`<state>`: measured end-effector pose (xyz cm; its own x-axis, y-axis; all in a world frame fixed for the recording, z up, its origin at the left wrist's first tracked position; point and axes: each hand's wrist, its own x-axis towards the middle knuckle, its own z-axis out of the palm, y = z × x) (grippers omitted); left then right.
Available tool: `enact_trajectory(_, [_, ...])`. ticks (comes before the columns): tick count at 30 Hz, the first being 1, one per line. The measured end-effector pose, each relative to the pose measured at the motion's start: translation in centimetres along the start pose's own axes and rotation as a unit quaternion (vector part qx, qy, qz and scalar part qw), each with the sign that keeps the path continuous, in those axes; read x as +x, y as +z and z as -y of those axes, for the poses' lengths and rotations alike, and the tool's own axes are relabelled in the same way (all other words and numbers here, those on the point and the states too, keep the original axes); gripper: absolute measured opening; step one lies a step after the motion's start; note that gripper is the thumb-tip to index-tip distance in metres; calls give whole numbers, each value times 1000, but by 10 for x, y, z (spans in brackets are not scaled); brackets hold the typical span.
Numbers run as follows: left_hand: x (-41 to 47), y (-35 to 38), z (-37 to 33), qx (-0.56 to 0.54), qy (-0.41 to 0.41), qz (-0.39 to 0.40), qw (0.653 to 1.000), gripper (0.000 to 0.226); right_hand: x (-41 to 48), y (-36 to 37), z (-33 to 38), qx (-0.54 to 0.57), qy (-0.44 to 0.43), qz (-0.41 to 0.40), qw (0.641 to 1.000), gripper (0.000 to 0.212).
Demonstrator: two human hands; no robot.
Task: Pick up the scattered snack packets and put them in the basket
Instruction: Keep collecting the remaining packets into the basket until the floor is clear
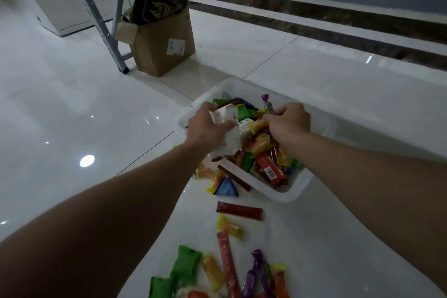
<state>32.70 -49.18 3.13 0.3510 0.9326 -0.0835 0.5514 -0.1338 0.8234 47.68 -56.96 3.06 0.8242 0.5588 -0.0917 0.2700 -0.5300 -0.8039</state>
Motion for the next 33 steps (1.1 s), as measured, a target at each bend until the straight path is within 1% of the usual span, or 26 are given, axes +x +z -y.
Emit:
enact_trajectory(3, [19,26,-17,-14,0,-1,1000,51,18,-8,-9,10,19,-23,1000,14])
enact_trajectory(5, [34,42,-27,-36,-16,-12,999,54,30,-12,-15,22,35,-27,999,14])
enact_trajectory(8, [54,63,-43,-76,-47,-26,996,58,43,-17,-22,21,33,-20,999,11])
enact_trajectory(9, [60,70,-47,-86,-58,-32,994,56,47,-19,-25,18,31,-17,999,11])
enact_trajectory(11, [71,80,-52,-103,-94,-37,990,46,52,-22,-31,15,34,-11,999,18])
enact_trajectory(13, [79,88,-52,-87,-120,-22,989,43,55,-22,-39,8,41,-9,999,20])
enact_trajectory(15, [81,97,-50,-52,-102,-15,993,39,59,-21,-45,-6,47,-11,999,14])
enact_trajectory(17, [76,104,-47,-25,-61,-11,998,40,62,-20,-49,-19,60,-13,998,12])
enact_trajectory(22, [66,99,-34,41,51,19,998,43,66,-20,-53,-66,67,-24,995,14])
enact_trajectory(24, [62,90,-28,70,80,25,994,43,62,-21,-55,-79,59,-37,994,18])
enact_trajectory(27, [56,73,-20,62,90,30,994,43,51,-21,-56,-99,25,-56,993,22])
enact_trajectory(29, [49,58,-14,35,83,26,996,44,39,-17,-52,-103,-3,-65,993,19])
enact_trajectory(31, [40,42,-6,12,76,17,997,46,23,-11,-43,-68,-17,-78,994,15])
enact_trajectory(33, [29,22,3,-9,62,7,998,46,3,-3,-30,-17,-29,-79,996,18])
